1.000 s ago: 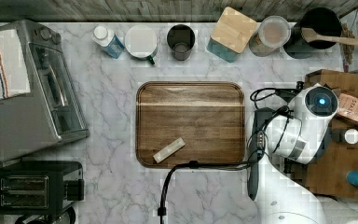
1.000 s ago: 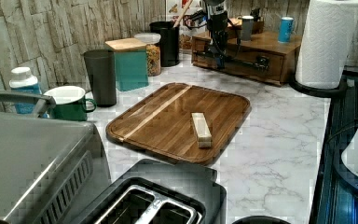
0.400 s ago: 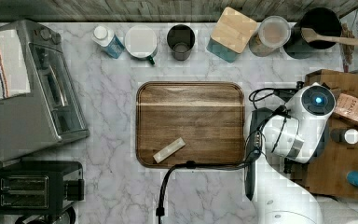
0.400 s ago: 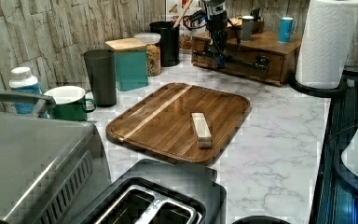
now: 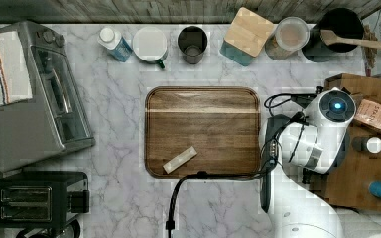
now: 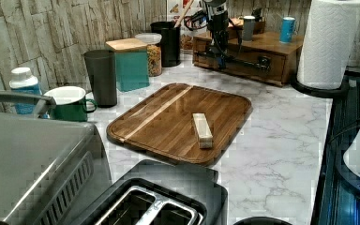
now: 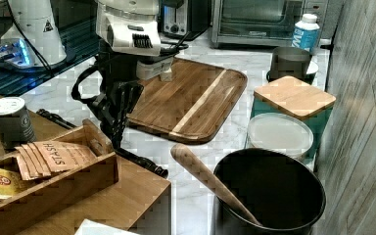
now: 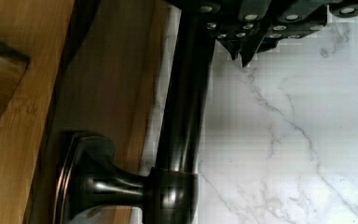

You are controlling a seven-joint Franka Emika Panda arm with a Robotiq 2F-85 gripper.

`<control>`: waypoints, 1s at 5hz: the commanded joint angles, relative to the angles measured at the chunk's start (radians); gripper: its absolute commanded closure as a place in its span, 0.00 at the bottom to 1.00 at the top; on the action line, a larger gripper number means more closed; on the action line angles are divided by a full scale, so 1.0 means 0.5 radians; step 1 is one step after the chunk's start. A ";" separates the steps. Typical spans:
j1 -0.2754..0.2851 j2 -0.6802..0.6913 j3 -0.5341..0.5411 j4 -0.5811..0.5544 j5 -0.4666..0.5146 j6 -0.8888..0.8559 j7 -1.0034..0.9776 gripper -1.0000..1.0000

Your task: Close the drawer.

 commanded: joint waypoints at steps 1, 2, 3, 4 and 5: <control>-0.181 -0.114 -0.282 0.246 -0.089 0.037 0.103 1.00; -0.181 -0.114 -0.282 0.246 -0.089 0.036 0.103 1.00; -0.181 -0.114 -0.282 0.246 -0.089 0.036 0.103 1.00; -0.166 -0.113 -0.298 0.245 -0.081 0.038 0.098 1.00; -0.164 -0.112 -0.301 0.245 -0.079 0.037 0.096 1.00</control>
